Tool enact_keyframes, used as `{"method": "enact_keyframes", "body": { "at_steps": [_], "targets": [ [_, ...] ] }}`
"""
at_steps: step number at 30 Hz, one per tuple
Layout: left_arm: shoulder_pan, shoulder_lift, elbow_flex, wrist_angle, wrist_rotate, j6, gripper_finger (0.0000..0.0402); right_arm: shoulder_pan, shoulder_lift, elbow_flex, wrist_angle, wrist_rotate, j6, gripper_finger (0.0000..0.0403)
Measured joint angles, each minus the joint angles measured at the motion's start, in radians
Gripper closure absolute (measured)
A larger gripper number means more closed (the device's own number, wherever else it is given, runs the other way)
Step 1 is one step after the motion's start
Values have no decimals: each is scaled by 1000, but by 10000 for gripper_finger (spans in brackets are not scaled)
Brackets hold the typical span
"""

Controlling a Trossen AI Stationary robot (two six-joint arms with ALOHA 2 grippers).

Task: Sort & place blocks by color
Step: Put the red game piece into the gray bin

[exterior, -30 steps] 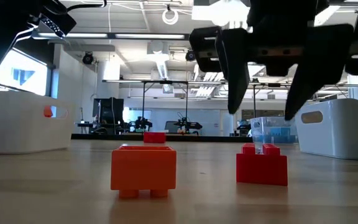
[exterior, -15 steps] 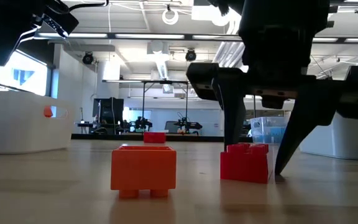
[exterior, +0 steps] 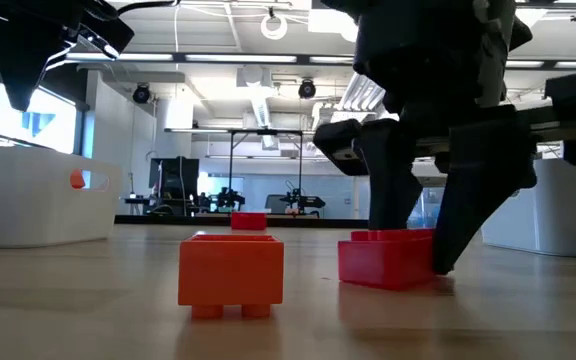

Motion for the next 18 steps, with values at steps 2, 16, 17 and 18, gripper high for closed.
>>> {"method": "enact_keyframes", "body": {
  "at_steps": [2, 16, 17, 18],
  "targets": [
    [0, 0, 0, 10, -8, 24, 204, 0, -9, 0, -14, -3, 54, 290],
    [-1, 0, 0, 152, -48, 125, 204, 1, -189, -4, -191, 244, 245, 290],
    [-4, -1, 0, 158, -48, 126, 204, 1, -205, -4, -207, 273, 252, 290],
    [-7, -1, 0, 159, -50, 126, 204, 2, -221, -4, -221, 304, 264, 290]
  ]
}}
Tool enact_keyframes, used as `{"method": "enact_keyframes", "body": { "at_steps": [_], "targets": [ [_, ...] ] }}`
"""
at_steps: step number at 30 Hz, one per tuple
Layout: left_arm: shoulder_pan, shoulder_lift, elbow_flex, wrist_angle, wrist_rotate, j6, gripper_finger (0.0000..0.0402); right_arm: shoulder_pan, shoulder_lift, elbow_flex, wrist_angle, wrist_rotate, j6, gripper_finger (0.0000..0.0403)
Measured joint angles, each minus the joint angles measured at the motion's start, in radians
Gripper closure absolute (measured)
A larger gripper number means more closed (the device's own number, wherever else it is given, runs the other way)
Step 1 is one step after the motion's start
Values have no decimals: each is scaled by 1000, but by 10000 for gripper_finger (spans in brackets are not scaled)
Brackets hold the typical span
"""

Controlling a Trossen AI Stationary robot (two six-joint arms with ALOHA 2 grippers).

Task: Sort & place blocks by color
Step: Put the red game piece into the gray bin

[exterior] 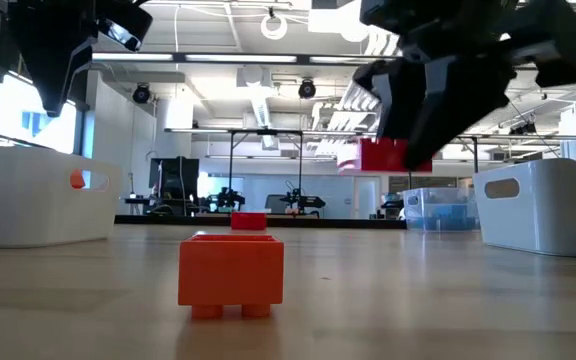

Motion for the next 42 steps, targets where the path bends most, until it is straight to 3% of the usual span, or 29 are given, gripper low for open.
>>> {"method": "enact_keyframes", "body": {
  "at_steps": [9, 20, 25, 30, 42],
  "targets": [
    [-49, 0, 0, 28, -5, -8, 204, 0, -172, 0, -227, 276, 170, 290],
    [-83, 0, 0, 77, -4, -8, 204, -2, -320, 1, -547, 443, 539, 290],
    [-102, 0, 0, 80, -4, -9, 204, -2, -334, 1, -733, 440, 788, 290],
    [-129, 0, 0, 80, 5, -9, 204, -2, -330, 1, -850, 349, 974, 290],
    [-195, 0, 0, 123, 61, -14, 204, -2, -329, 1, -874, 116, 1142, 290]
  ]
}}
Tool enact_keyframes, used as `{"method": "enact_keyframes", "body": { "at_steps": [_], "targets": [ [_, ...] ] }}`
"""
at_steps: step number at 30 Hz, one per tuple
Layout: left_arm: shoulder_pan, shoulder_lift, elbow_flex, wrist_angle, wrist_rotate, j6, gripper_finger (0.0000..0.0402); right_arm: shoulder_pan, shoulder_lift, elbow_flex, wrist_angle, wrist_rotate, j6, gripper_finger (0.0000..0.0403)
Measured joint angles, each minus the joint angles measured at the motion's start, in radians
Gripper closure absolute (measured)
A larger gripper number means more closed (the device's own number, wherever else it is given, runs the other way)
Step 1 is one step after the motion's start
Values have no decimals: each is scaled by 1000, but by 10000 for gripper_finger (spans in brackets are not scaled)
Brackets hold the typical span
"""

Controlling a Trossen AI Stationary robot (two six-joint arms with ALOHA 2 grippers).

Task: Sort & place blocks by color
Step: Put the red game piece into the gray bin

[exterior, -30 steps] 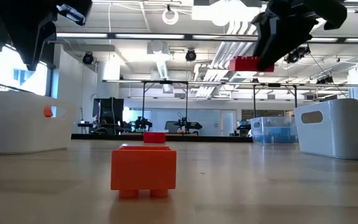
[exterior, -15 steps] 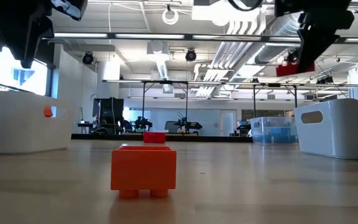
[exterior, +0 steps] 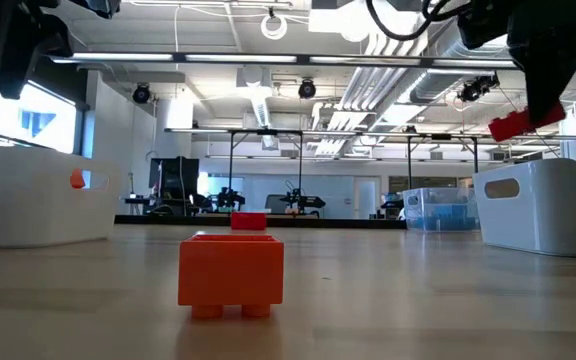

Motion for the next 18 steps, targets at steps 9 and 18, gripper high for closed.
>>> {"method": "enact_keyframes", "body": {
  "at_steps": [9, 18],
  "targets": [
    [-50, 0, 0, 4, 3, -45, 204, -4, 79, 0, -13, -180, -22, 290],
    [-106, 0, 0, 9, 3, -62, 204, -46, 195, 0, -16, -196, -154, 290]
  ]
}}
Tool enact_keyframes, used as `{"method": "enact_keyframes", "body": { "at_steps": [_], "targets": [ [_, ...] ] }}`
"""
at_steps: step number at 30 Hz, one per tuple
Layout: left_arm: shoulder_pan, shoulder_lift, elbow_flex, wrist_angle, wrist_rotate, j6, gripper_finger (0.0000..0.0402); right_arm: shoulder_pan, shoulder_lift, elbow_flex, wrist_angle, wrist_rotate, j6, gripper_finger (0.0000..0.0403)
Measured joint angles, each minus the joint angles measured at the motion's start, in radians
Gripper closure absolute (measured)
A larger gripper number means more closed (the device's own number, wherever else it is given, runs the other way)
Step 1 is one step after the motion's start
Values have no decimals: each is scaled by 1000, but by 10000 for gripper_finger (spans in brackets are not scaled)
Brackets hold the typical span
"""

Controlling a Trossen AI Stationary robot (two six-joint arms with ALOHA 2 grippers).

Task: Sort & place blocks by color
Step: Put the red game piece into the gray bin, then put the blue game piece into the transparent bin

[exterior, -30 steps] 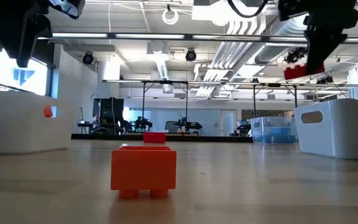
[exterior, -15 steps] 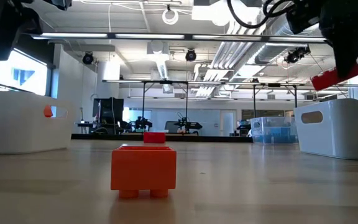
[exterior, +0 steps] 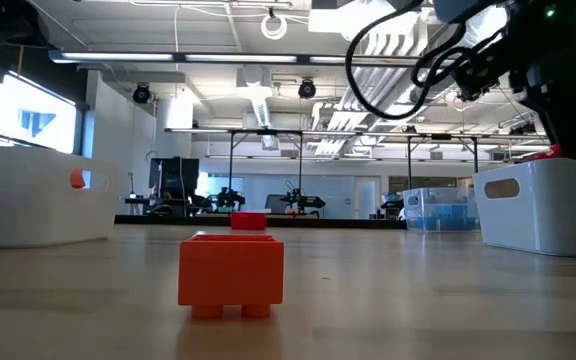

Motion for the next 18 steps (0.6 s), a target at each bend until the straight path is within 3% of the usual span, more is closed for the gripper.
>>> {"method": "enact_keyframes", "body": {
  "at_steps": [4, 12, 18],
  "targets": [
    [-15, 0, 0, 0, 0, -72, 204, -22, 20, 0, -1, 19, -39, 286],
    [-25, 0, 0, 0, 47, -274, 204, -47, 21, 0, -19, 93, -77, 197],
    [-30, 0, 0, -1, 127, -452, 204, -48, 20, 0, -71, 135, -75, 185]
  ]
}}
